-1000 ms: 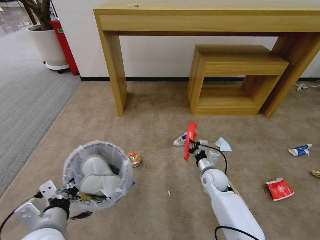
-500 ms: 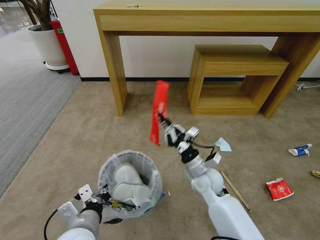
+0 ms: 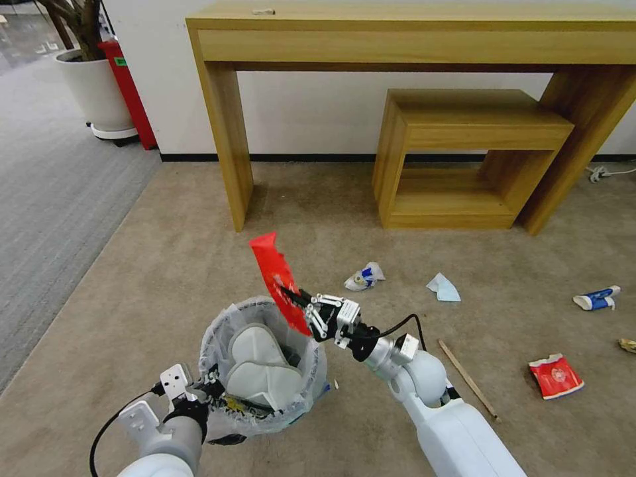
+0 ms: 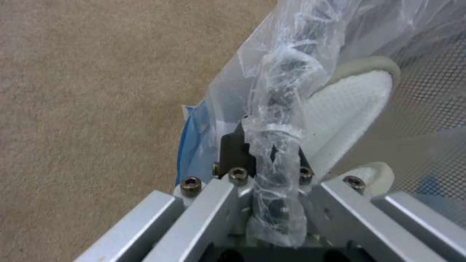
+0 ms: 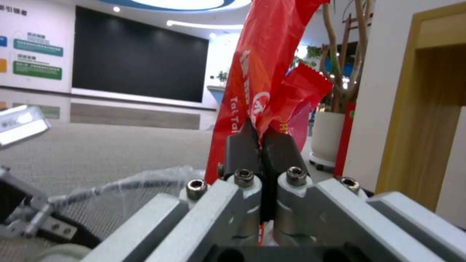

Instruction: Pick up the trash bin and place the garbage on the floor into it.

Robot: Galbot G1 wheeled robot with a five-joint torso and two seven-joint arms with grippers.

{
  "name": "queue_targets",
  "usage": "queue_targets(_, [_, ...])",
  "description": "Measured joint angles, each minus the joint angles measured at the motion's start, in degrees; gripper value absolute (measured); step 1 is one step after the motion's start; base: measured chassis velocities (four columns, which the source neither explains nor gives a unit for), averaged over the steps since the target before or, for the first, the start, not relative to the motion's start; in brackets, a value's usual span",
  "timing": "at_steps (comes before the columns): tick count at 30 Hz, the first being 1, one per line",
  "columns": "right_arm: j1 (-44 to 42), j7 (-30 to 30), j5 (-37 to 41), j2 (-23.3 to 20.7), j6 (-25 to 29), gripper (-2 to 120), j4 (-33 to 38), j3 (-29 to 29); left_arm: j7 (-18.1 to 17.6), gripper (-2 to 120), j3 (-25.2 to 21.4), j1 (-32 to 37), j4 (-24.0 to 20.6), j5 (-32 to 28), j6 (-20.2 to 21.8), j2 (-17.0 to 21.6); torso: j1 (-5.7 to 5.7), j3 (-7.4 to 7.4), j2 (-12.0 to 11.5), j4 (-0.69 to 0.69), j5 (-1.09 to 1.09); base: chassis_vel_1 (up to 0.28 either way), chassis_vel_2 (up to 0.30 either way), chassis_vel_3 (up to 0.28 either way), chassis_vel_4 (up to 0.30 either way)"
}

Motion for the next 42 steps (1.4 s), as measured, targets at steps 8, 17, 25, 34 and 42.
queue_targets(8, [0.01, -1.76, -0.13, 0.4, 0.79, 15, -1.32, -0.94, 0.03, 0, -0.63, -0.14, -0.24, -0.37, 0.04, 0.06, 0.0, 0.0, 0.0, 0.0, 0.0, 0.0, 0.0, 0.0, 0.0])
queue_targets(17, [-0.29, -3.44, -0.21, 0.15, 2.13, 46, -1.76, -0.47, 0.05, 0, -2.26, -0.68, -0.24, -1.5, 0.2, 0.22, 0.0, 0.0, -0.01, 0.0, 0.0, 0.0, 0.0, 0.0, 0.0])
queue_targets(25, [-2.85, 24.87, -2.57, 0.02, 1.08, 77, 3.41, 2.69, 0.07, 0, -8.18, -3.09, -0.7, -4.24, 1.12, 1.93, 0.0, 0.0, -0.01, 0.0, -0.01, 0.0, 0.0, 0.0, 0.0])
queue_targets(34, [-6.67, 32.08, -1.47, 0.09, 0.66, 100, 6.52, 10.73, -0.68, 0, -15.72, -4.43, -1.82, -9.2, 2.61, 4.43, 0.0, 0.0, -0.01, 0.0, -0.01, 0.0, 0.0, 0.0, 0.0])
queue_targets(42, [-11.22, 34.94, -1.53, 1.96, 3.01, 100, 7.55, 18.47, -0.87, 0, -22.05, -3.69, -1.83, -14.51, 2.88, 5.93, 0.0, 0.0, -0.01, 0.0, 0.0, 0.0, 0.0, 0.0, 0.0])
